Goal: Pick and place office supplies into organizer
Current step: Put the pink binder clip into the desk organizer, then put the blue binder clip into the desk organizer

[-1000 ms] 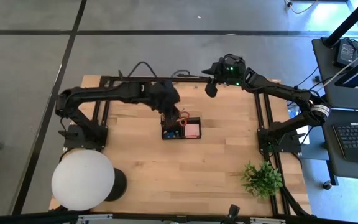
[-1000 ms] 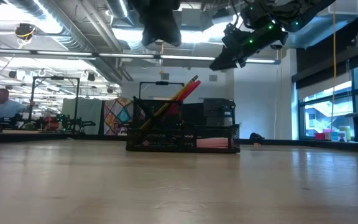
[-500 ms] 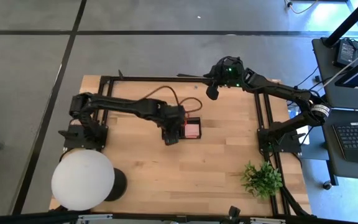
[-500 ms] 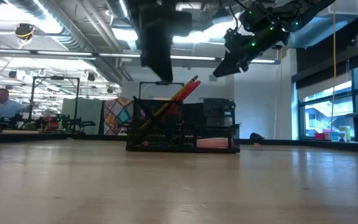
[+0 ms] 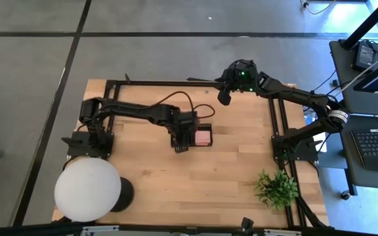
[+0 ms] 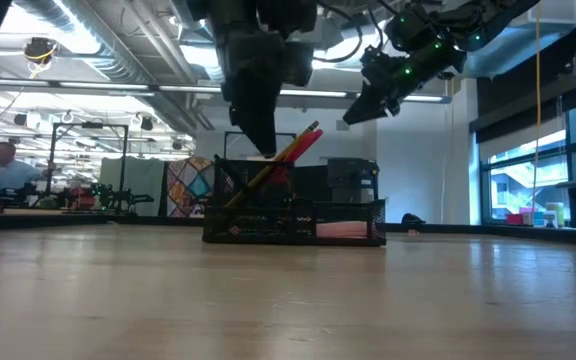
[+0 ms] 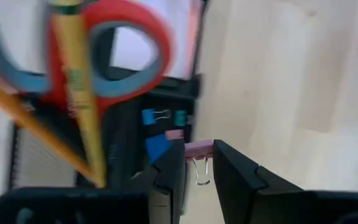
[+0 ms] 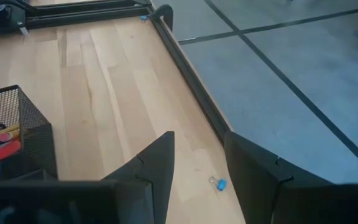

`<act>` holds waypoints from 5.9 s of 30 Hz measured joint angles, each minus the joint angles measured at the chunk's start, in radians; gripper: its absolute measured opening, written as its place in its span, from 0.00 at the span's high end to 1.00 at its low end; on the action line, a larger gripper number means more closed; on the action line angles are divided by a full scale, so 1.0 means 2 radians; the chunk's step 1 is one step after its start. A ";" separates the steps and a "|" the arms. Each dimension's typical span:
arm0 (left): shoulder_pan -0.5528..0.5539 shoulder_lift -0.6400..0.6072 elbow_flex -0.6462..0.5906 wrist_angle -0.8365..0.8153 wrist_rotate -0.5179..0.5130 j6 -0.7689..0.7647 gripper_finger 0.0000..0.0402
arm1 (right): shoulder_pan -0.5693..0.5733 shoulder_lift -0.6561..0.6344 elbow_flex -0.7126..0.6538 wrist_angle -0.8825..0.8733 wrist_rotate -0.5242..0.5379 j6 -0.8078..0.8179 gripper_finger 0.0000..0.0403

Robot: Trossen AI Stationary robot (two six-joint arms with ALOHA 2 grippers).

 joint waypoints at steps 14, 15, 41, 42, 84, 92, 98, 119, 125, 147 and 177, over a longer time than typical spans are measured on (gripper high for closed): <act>0.005 0.000 0.000 -0.004 -0.043 0.004 0.82 | 0.000 0.000 0.000 -0.012 0.000 0.000 0.64; 0.005 0.000 0.000 -0.005 -0.046 0.004 0.82 | 0.000 0.000 0.000 -0.012 0.000 0.000 0.64; 0.004 0.061 0.000 -0.025 -0.054 -0.005 0.76 | 0.000 0.000 0.000 -0.012 0.000 0.000 0.64; 0.004 0.061 0.000 -0.026 -0.054 -0.005 0.75 | 0.000 0.000 0.000 -0.012 0.000 0.000 0.64; 0.185 -0.250 -0.137 0.247 0.019 0.077 0.69 | -0.031 0.012 0.161 -0.226 -0.030 -0.309 0.64; 0.221 -0.314 -0.280 0.415 0.020 0.050 0.69 | -0.041 0.093 0.161 -0.197 -0.030 -0.358 0.64; 0.228 -0.321 -0.318 0.437 0.011 0.028 0.69 | -0.052 0.172 0.164 -0.127 -0.017 -0.418 0.64; 0.228 -0.320 -0.326 0.490 -0.021 0.061 0.69 | -0.054 0.236 0.168 -0.046 0.009 -0.354 0.47; 0.228 -0.320 -0.326 0.497 -0.026 0.060 0.69 | -0.054 0.236 0.168 -0.047 0.009 -0.354 0.36; 0.228 -0.320 -0.326 0.496 -0.028 0.056 0.69 | -0.074 0.298 0.345 -0.287 -0.089 -0.322 0.35; 0.226 -0.320 -0.326 0.480 -0.028 0.055 0.69 | -0.068 0.395 0.393 -0.355 -0.053 -0.496 0.35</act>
